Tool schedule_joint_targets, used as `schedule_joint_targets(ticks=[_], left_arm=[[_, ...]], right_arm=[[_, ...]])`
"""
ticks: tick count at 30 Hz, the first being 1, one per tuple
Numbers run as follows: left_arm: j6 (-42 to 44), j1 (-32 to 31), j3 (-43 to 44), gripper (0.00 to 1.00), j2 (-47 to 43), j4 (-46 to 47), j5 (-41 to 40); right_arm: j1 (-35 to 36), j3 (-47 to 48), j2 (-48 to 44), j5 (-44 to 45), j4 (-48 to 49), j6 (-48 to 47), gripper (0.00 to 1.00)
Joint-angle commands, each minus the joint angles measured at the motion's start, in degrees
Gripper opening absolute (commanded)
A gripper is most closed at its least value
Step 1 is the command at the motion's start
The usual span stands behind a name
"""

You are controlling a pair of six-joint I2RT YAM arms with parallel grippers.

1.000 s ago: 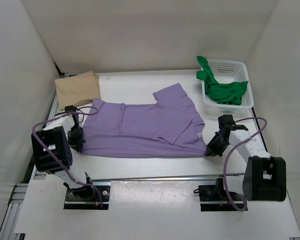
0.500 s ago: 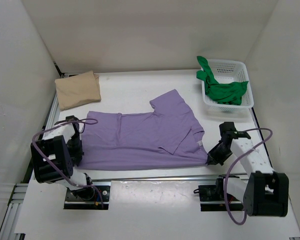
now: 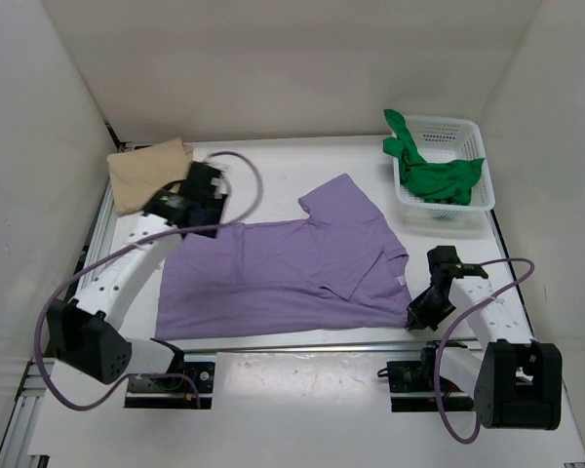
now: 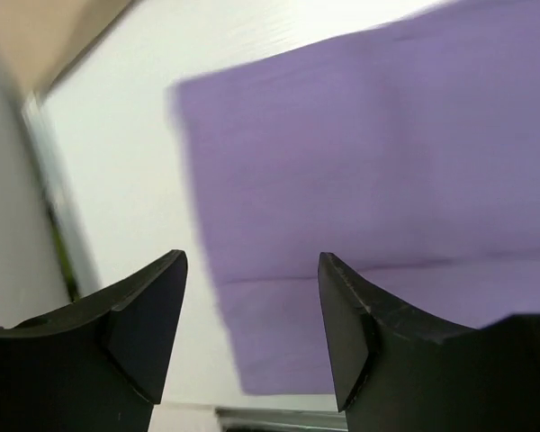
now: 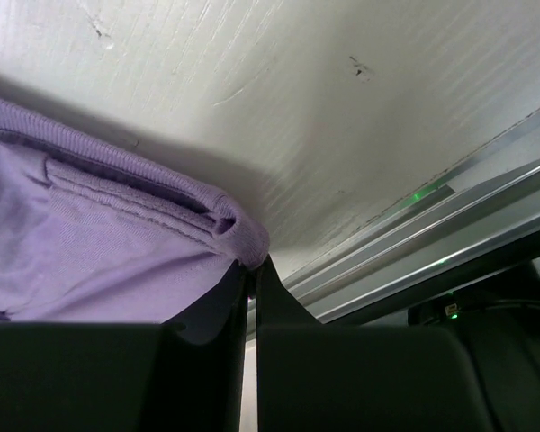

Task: Fold and stack the t-shirts
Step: Fold the flattened tshirt in 1/3 of the way

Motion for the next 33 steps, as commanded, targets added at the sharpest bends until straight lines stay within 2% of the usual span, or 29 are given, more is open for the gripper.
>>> schedule_joint_targets(ticks=[1,3,4,7,10,15,22,33], left_arm=[[0.03,-16.49,3.73,0.71,5.1,-0.75,3.42],[0.03,-23.44,6.12,0.71,11.67,1.44,4.91],[0.03,-29.04,9.0,0.71,13.97,3.98,6.05],[0.03,-35.84,16.72,0.68,23.7,7.15,13.34],[0.03,-39.89,22.01,0.66,31.45,9.97,17.66],[0.03,-43.06,28.27,0.63,39.12,12.26,23.98],[0.03,-44.21,29.42,0.6,44.84,12.26,27.4],[0.03,-44.21,29.42,0.6,48.88,12.26,25.93]], right_arm=[[-0.31,-0.97,0.05,0.02,1.03,-0.67,0.0],[-0.31,-0.98,0.05,0.02,2.08,-1.19,0.0],[-0.31,-1.58,0.57,0.63,2.08,-1.19,0.0],[-0.31,-2.11,1.8,1.69,2.7,0.21,0.0],[-0.31,-2.81,2.94,1.69,4.02,1.62,0.0],[-0.31,-4.57,2.34,1.69,4.02,1.62,0.0],[-0.31,-5.72,-0.13,1.69,4.02,2.15,0.0],[-0.31,-5.72,-0.66,1.69,4.02,2.15,0.0]])
